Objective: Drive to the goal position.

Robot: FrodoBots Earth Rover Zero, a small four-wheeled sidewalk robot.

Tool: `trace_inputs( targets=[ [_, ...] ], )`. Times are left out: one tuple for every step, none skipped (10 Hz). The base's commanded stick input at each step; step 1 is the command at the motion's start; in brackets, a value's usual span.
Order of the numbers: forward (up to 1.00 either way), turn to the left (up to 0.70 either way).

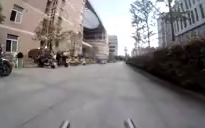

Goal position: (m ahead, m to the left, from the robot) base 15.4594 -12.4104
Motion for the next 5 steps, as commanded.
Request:
trace_inputs(
  targets=[
    [0.70, 0.00],
    [0.70, 0.00],
    [0.70, 0.00],
    [0.70, 0.00],
    [0.70, 0.00]
  ],
)
